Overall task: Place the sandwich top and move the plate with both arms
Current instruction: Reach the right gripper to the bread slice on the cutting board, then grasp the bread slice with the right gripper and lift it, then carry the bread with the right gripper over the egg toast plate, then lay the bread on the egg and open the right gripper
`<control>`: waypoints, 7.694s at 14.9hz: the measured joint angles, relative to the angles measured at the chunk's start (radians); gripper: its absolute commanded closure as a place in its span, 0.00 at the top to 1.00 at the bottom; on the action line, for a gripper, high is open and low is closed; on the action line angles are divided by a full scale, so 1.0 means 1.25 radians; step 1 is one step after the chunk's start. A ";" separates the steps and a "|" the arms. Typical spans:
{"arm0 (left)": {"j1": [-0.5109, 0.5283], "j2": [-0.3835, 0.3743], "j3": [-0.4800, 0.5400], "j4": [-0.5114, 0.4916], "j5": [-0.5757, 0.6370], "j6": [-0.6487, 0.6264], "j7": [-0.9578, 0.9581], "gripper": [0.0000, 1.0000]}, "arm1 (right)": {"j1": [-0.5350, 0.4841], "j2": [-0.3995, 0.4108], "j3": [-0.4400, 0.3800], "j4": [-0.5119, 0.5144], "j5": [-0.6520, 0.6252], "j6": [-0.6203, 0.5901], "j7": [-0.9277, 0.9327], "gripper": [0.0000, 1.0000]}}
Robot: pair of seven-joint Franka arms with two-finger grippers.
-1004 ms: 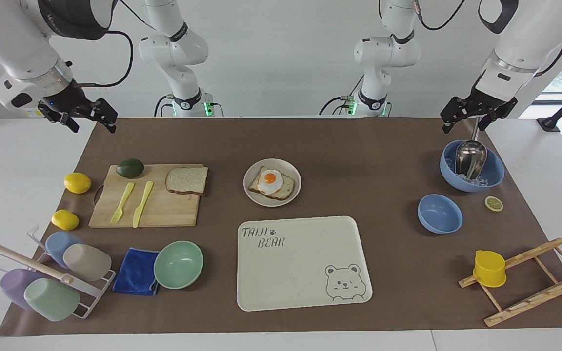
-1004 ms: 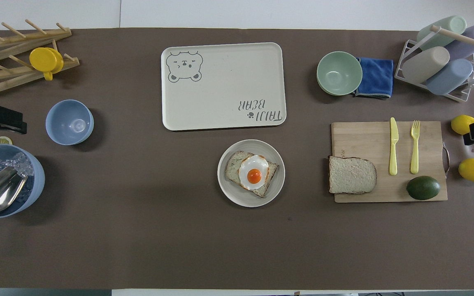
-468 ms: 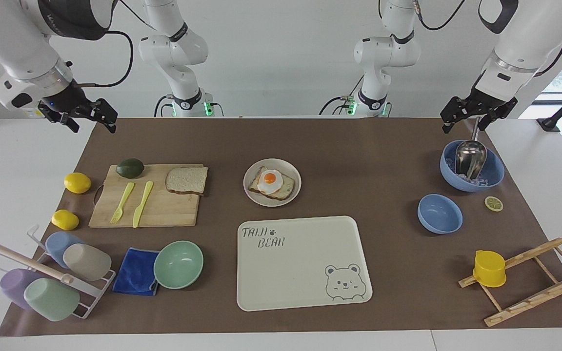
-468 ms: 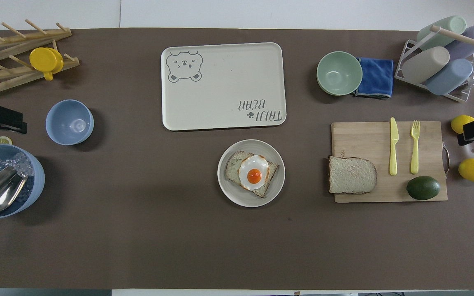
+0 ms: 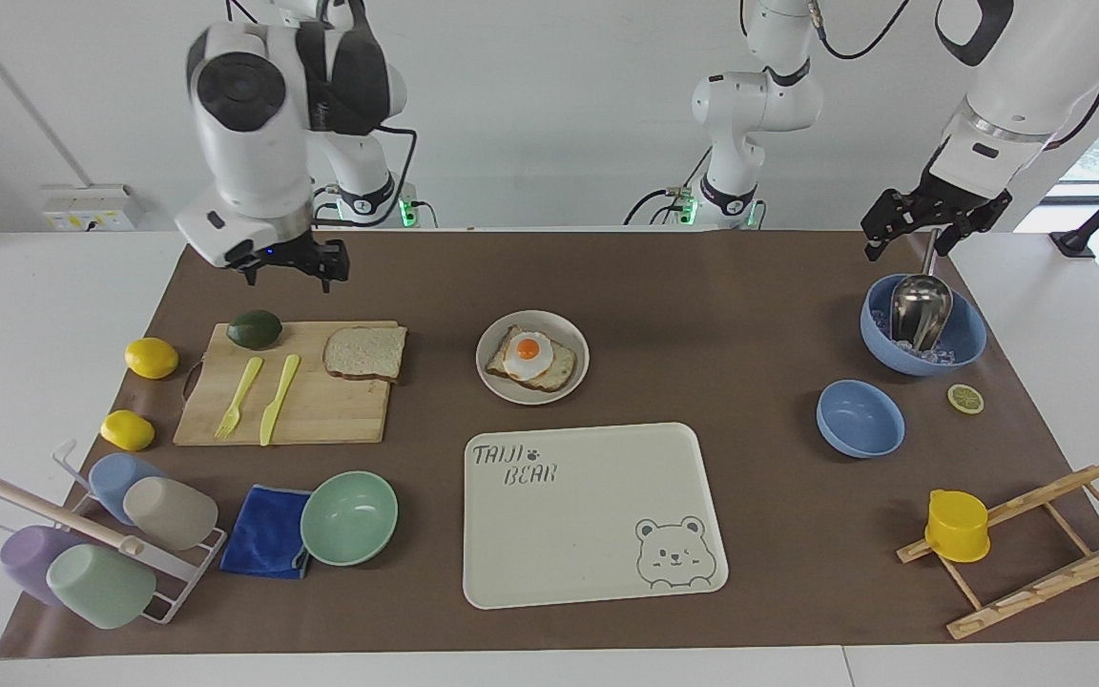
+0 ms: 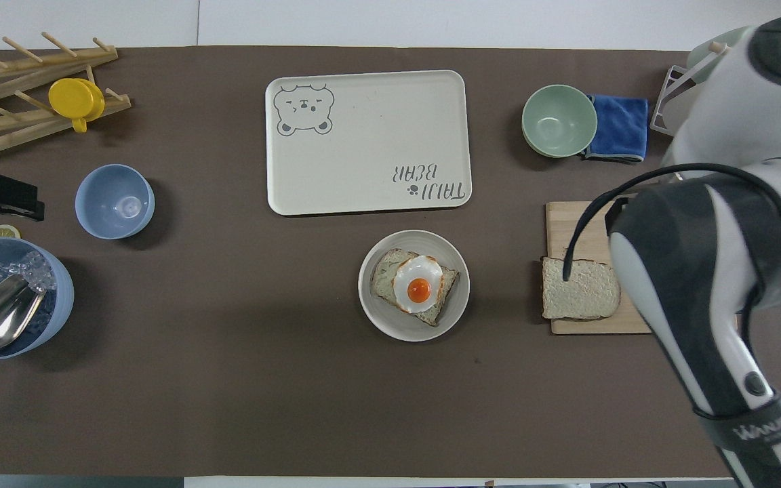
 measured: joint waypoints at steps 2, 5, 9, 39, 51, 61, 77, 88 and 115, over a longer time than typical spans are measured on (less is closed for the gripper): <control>0.000 0.000 0.000 0.000 0.000 0.000 0.000 1.00 | 0.040 0.050 0.001 -0.013 -0.007 0.034 0.078 1.00; 0.000 0.000 0.000 0.000 0.000 0.000 0.000 1.00 | 0.098 0.118 0.001 -0.042 -0.034 0.086 0.195 1.00; 0.000 0.000 0.000 0.000 0.000 0.000 0.000 1.00 | 0.143 0.183 0.002 -0.104 -0.035 0.201 0.319 1.00; 0.000 0.000 0.000 0.000 0.000 0.000 0.000 1.00 | 0.139 0.091 -0.002 -0.375 -0.038 0.303 0.331 0.57; 0.000 0.000 0.000 0.000 0.000 0.000 0.000 1.00 | 0.146 0.066 0.002 -0.390 -0.084 0.282 0.344 0.00; 0.000 0.000 0.000 0.000 0.000 0.000 0.000 1.00 | 0.292 0.085 0.044 -0.178 -0.126 0.079 0.344 0.00; 0.000 -0.001 0.000 -0.005 0.000 0.000 0.000 1.00 | 0.245 0.196 0.121 0.021 0.007 0.154 0.465 0.00; 0.000 -0.040 -0.001 -0.078 -0.006 0.000 0.000 1.00 | 0.243 0.206 0.136 0.025 0.097 0.215 0.472 0.00; -0.115 -0.063 -0.016 -0.355 -0.229 0.290 -0.099 1.00 | -0.189 0.019 0.121 0.015 0.215 0.127 0.168 1.00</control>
